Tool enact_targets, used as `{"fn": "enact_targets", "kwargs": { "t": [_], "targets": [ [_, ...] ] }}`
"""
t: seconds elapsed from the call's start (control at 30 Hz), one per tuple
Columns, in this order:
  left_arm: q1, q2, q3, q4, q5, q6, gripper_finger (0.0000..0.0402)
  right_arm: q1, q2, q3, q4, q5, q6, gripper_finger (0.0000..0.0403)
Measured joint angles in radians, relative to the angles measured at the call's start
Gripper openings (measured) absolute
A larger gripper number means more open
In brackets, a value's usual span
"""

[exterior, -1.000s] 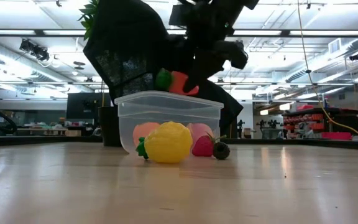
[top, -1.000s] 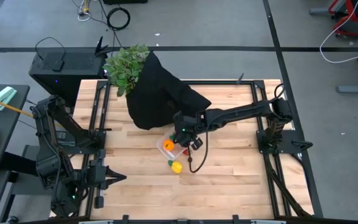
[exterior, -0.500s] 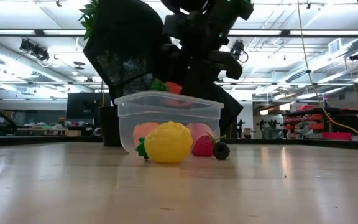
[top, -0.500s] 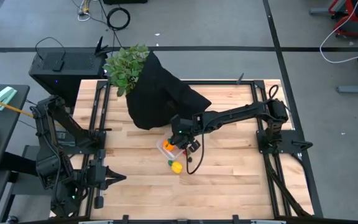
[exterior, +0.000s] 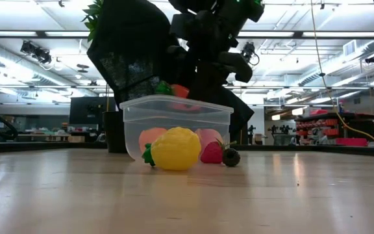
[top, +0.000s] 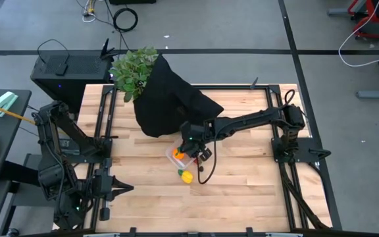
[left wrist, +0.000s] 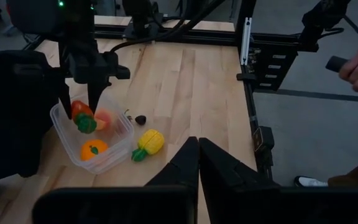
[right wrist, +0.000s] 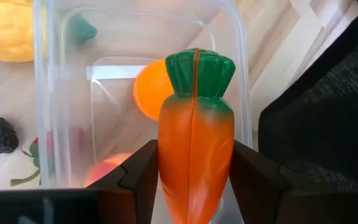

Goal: Pick and placing Produce into tupperware
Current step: Put the orange carrot into the transparent bin

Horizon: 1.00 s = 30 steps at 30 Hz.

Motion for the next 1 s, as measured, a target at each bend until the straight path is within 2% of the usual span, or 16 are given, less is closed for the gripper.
{"fn": "enact_targets", "kwargs": {
  "t": [0.27,0.43,0.7,1.0],
  "targets": [
    [0.000,0.000,0.000,0.000,0.000,-0.001,0.0018,-0.014,0.000,0.000,0.000,-0.010,0.032,0.0178],
    [0.000,0.000,0.000,0.001,0.000,-0.007,0.0022,-0.010,0.043,-0.001,0.013,-0.012,0.037,0.0178],
    [-0.001,0.000,0.000,0.001,0.008,-0.022,0.0012,0.003,0.060,-0.001,0.030,0.027,0.035,0.0182],
    [0.000,0.000,0.000,-0.006,0.009,-0.018,0.0022,0.003,0.058,-0.001,0.013,0.033,0.035,0.0191]
  ]
}}
